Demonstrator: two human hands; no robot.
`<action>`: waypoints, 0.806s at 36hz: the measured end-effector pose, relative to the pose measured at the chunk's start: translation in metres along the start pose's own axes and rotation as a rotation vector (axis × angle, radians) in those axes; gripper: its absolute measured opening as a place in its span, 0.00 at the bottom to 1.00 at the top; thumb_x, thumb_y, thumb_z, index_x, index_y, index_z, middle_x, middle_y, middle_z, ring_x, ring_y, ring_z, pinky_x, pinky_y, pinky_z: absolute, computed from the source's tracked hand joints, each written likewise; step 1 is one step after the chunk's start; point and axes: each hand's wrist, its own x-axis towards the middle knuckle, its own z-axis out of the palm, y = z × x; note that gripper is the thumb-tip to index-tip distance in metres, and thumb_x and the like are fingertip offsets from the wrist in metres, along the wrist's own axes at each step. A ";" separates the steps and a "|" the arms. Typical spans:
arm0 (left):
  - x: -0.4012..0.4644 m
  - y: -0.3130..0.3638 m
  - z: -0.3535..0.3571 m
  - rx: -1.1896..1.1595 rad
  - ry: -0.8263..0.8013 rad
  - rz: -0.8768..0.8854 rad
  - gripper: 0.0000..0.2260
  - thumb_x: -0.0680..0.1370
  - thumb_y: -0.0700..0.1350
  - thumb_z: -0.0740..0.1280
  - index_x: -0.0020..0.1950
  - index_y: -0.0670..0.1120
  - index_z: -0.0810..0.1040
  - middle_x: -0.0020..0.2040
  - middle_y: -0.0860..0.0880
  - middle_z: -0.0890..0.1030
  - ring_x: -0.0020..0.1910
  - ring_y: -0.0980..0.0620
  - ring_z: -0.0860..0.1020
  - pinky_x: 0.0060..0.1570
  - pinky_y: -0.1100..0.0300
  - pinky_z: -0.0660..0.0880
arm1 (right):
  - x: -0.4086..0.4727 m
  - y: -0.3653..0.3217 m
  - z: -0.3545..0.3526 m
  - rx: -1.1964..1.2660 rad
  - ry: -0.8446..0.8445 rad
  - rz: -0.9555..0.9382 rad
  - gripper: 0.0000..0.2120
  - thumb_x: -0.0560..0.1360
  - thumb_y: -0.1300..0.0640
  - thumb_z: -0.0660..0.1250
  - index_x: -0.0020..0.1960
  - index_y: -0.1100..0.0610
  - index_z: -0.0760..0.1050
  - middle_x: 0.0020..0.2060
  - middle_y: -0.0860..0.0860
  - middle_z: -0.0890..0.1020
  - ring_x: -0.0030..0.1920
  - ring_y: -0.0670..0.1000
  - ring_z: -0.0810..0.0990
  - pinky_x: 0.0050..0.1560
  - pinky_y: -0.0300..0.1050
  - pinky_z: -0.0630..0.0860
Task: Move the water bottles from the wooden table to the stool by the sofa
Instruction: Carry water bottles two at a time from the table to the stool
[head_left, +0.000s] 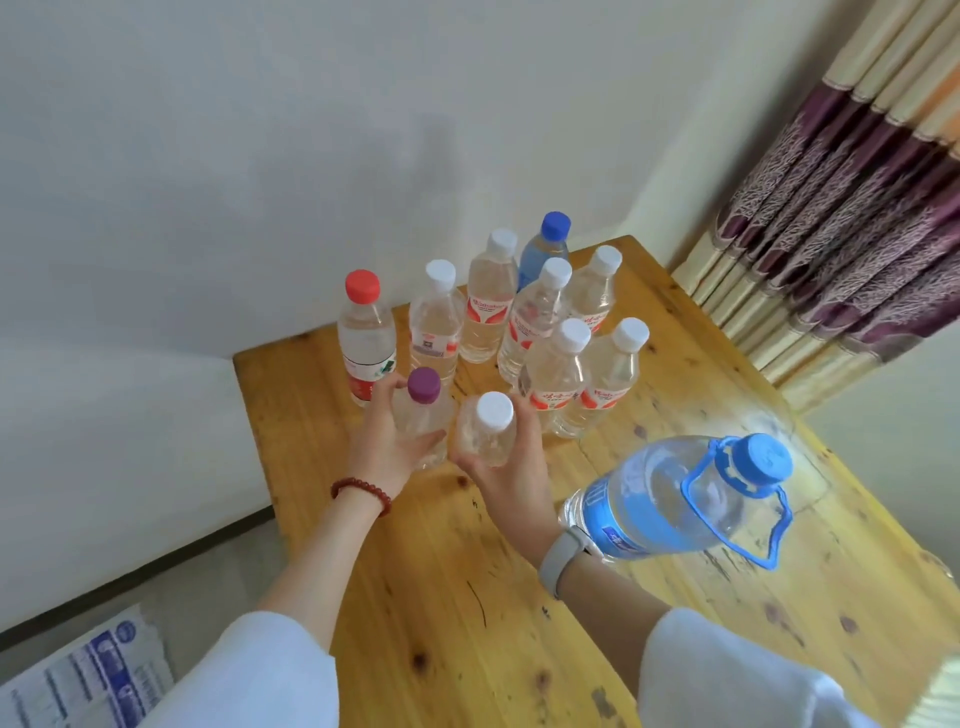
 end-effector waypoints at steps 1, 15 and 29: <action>-0.009 0.000 0.000 -0.025 0.021 -0.007 0.28 0.64 0.50 0.75 0.56 0.59 0.63 0.54 0.56 0.72 0.48 0.52 0.73 0.44 0.57 0.72 | -0.005 -0.001 -0.001 0.011 -0.006 0.009 0.33 0.67 0.53 0.73 0.65 0.46 0.60 0.59 0.43 0.68 0.61 0.39 0.66 0.58 0.25 0.60; -0.207 0.028 -0.008 -0.127 0.065 -0.103 0.27 0.65 0.42 0.76 0.56 0.56 0.67 0.52 0.66 0.71 0.52 0.58 0.74 0.50 0.62 0.71 | -0.167 0.015 -0.076 0.019 -0.186 0.129 0.32 0.61 0.39 0.72 0.60 0.43 0.65 0.56 0.47 0.74 0.57 0.42 0.71 0.59 0.39 0.69; -0.402 0.196 0.172 -0.208 -0.324 0.180 0.28 0.69 0.62 0.66 0.65 0.54 0.64 0.61 0.52 0.73 0.58 0.54 0.72 0.53 0.65 0.66 | -0.390 0.057 -0.354 0.046 0.282 0.180 0.24 0.69 0.53 0.72 0.60 0.46 0.65 0.54 0.50 0.77 0.55 0.47 0.75 0.57 0.40 0.70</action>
